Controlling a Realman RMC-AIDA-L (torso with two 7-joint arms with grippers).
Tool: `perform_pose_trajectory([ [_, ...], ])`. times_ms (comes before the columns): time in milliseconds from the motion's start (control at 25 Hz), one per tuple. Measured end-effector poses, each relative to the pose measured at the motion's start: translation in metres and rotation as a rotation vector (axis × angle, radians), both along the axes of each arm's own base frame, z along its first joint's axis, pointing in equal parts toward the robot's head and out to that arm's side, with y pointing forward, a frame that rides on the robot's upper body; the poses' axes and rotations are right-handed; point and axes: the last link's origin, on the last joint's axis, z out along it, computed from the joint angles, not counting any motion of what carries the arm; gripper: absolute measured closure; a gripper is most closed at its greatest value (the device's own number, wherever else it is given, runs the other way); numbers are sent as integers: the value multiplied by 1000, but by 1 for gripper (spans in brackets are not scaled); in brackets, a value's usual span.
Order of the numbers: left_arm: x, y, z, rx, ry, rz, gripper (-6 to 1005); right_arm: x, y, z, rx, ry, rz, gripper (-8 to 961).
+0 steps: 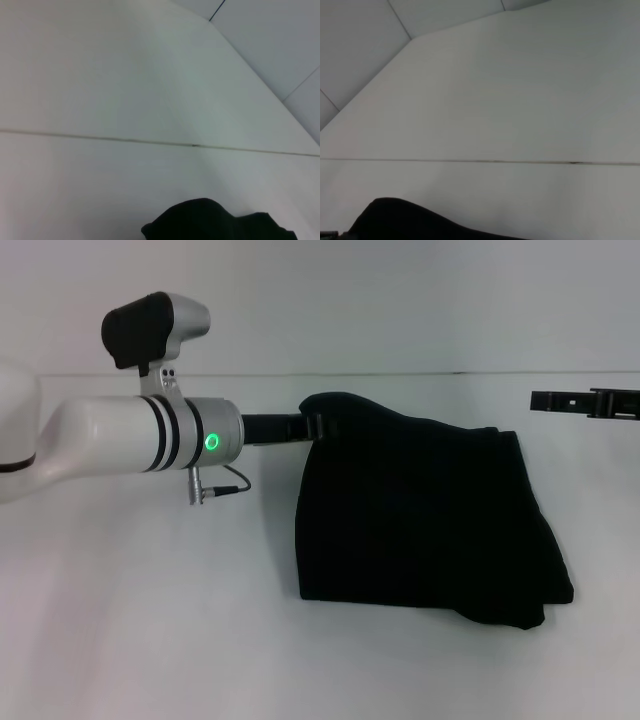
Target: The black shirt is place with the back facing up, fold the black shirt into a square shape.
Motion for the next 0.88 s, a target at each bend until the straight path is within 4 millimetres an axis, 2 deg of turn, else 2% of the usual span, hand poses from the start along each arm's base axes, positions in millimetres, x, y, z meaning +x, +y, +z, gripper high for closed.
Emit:
perform_pose_trajectory([
  [400,-2,0,0,14,-3,9,959,0,1,0,4,-3,1,29],
  [520,-7,2,7,33,0,16,935,-1,2,1,8,-8,6,28],
  [640,-19,6,23,87,-8,42,900,-2,3,1,14,-22,19,28],
  [760,-33,4,47,137,-25,39,770,-3,4,2,16,-42,54,28],
  [880,-29,-11,64,100,-81,-78,648,-12,-1,0,-22,-41,145,28],
])
